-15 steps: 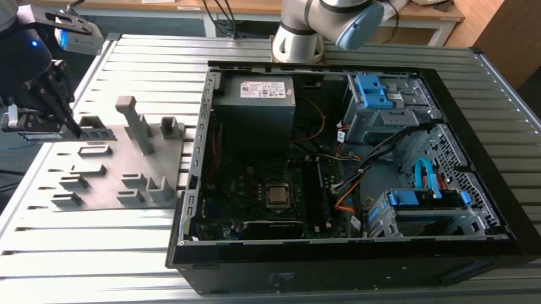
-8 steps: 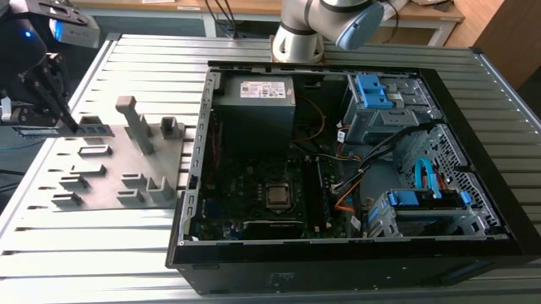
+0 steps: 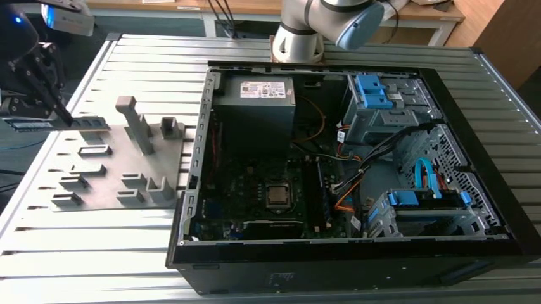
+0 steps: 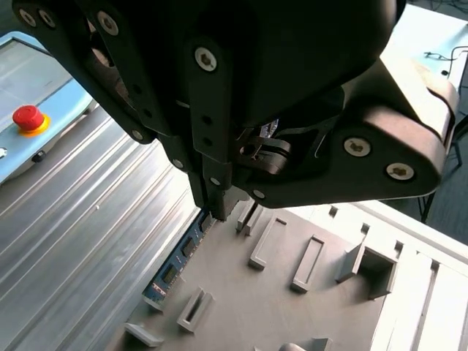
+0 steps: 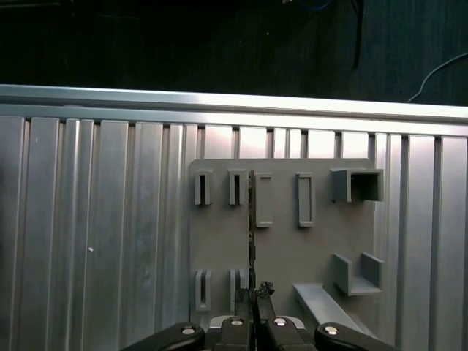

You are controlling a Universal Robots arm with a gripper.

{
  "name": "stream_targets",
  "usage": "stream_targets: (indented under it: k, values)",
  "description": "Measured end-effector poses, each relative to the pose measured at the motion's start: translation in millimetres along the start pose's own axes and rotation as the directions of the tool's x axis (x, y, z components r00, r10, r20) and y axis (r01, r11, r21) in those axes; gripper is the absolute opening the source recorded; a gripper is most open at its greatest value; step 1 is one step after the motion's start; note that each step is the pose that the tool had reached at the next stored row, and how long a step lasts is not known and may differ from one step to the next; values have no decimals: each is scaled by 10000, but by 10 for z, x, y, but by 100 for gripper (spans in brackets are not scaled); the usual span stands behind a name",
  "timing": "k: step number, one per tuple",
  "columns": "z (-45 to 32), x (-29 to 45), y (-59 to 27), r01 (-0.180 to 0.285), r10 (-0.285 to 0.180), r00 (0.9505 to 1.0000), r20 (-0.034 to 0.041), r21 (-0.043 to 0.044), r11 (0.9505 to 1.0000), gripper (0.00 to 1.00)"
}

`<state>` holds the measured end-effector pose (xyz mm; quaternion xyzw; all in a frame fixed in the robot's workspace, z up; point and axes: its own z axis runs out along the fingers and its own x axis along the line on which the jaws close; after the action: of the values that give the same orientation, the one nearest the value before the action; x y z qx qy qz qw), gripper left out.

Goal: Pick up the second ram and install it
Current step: 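Pick up the second ram and move it above second insertion slot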

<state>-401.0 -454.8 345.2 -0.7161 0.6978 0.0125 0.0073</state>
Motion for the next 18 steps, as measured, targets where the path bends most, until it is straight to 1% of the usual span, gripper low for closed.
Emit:
stream_targets:
  k: [5, 11, 18]
  values:
    - [-164, -5, 1, 0, 0, 10000, 0, 0, 10000, 14]
    - [-387, -11, 3, 0, 0, 10000, 2, -1, 10000, 14]
    - [-580, -16, 4, 0, 0, 10000, 6, 0, 10000, 14]
